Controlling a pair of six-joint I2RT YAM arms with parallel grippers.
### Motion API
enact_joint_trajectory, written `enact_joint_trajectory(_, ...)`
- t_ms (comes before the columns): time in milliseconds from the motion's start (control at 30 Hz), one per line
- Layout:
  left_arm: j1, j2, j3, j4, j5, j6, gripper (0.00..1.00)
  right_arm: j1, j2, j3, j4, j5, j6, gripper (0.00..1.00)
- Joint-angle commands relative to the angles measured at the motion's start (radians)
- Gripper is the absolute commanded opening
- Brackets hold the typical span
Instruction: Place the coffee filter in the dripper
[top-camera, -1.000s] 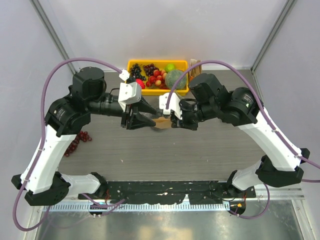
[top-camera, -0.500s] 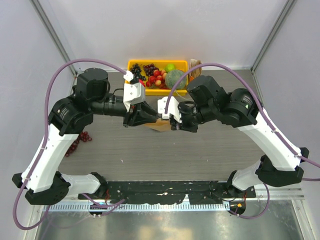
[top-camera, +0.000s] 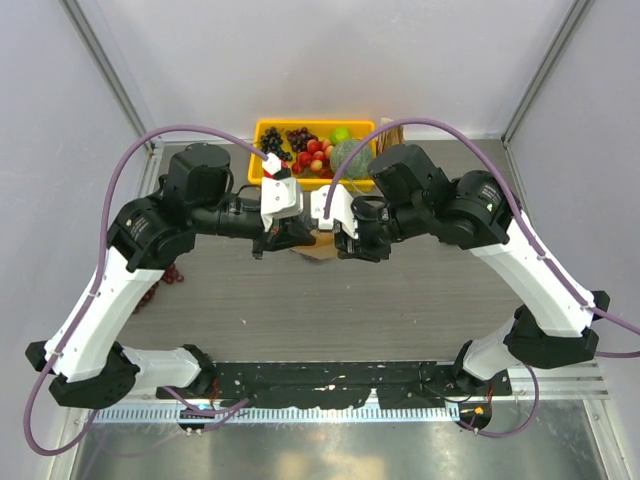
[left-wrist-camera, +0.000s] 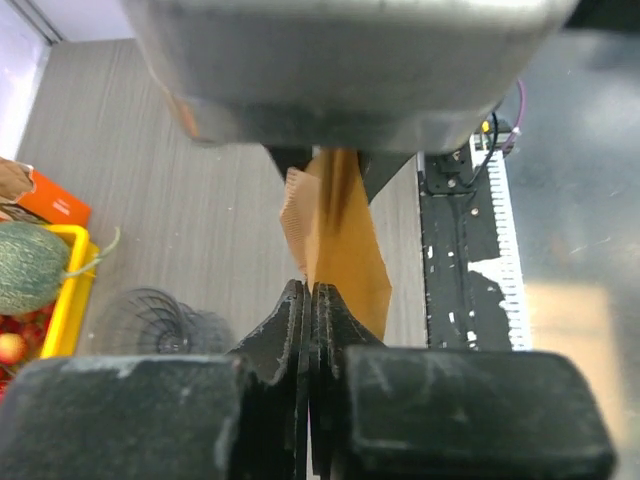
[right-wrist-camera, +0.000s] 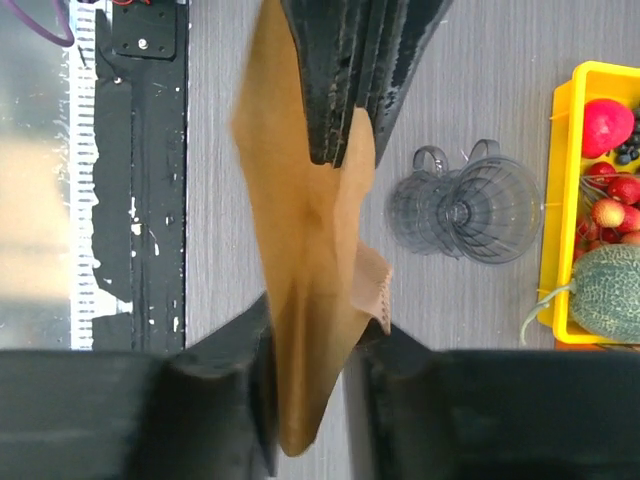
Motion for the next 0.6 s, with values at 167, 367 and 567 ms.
enact_joint_trajectory(167, 0.203, -0.109, -0.209, 0.507, 0.084, -0.562, 0.0, -0.183, -0.086, 0.058, 0.186, -0.098, 0.159, 0.94)
enact_joint_trajectory(367, 0.286, -0.177, -0.374, 0.934, 0.02, -0.961, 0.0, -0.229, -0.264, -0.229, 0.467, -0.055, 0.251, 0.99)
enact_joint_trajectory(567, 0.286, -0.179, -0.406, 1.03, -0.08, -1.166, 0.0, -0.186, -0.306, -0.36, 0.652, 0.091, 0.226, 1.0)
